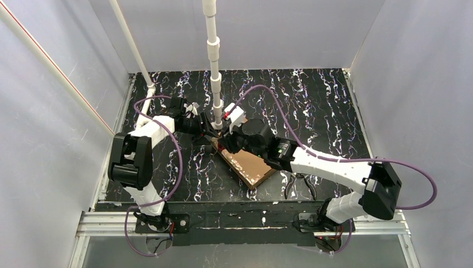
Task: Unpack the express box
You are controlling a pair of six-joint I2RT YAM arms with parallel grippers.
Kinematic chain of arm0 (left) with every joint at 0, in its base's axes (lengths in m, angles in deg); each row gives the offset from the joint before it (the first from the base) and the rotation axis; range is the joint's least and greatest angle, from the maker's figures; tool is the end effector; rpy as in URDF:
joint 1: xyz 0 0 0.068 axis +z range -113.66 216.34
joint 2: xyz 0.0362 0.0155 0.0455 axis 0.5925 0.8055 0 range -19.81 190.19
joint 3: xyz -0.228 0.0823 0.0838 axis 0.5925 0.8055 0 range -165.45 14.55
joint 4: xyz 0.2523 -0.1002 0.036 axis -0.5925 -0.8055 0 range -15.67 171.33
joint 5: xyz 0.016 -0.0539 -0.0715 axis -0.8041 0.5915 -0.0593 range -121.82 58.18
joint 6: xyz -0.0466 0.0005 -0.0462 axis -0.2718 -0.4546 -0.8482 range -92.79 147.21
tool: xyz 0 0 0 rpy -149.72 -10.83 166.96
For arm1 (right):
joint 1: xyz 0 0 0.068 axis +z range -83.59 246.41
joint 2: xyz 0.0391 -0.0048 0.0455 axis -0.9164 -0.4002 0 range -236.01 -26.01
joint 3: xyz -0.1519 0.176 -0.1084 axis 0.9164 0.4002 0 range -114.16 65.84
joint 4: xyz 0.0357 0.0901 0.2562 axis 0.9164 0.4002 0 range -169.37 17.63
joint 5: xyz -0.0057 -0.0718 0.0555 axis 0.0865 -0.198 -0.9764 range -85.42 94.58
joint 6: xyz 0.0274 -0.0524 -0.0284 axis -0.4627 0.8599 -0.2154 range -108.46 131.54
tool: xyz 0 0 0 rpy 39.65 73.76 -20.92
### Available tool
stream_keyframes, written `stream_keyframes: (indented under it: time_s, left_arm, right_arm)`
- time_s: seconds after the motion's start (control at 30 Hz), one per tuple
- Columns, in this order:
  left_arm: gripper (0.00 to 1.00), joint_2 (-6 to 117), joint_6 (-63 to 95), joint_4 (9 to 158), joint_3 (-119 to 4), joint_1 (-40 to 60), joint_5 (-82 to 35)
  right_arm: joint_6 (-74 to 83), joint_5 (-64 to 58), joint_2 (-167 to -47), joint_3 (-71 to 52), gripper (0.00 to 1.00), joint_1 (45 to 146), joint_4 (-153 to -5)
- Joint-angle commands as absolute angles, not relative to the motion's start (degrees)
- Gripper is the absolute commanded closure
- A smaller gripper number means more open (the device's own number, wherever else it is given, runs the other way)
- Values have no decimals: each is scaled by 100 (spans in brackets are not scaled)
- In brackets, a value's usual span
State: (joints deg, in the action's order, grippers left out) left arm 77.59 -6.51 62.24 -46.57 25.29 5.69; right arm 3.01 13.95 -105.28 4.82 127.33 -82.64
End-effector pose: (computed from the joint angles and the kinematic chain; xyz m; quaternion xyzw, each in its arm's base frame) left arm 0.3481 -0.1000 0.1594 -0.0839 0.9052 -0.3911 0.1436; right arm 0.1817 0.3094 0.3001 -0.3044 0.7314 0.2924 0.5357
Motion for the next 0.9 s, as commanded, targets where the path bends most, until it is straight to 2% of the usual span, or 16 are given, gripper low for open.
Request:
stream_keyframes:
  time_s: [0.0, 0.87]
  left_arm:
    - [44, 7796, -769, 6344, -4656, 2658, 666]
    - [55, 8309, -957, 6622, -4690, 2684, 781]
  right_arm:
    - [923, 1986, -10690, 184, 99, 12872, -9132]
    - [1132, 2478, -11778, -425, 99, 12973, -9678]
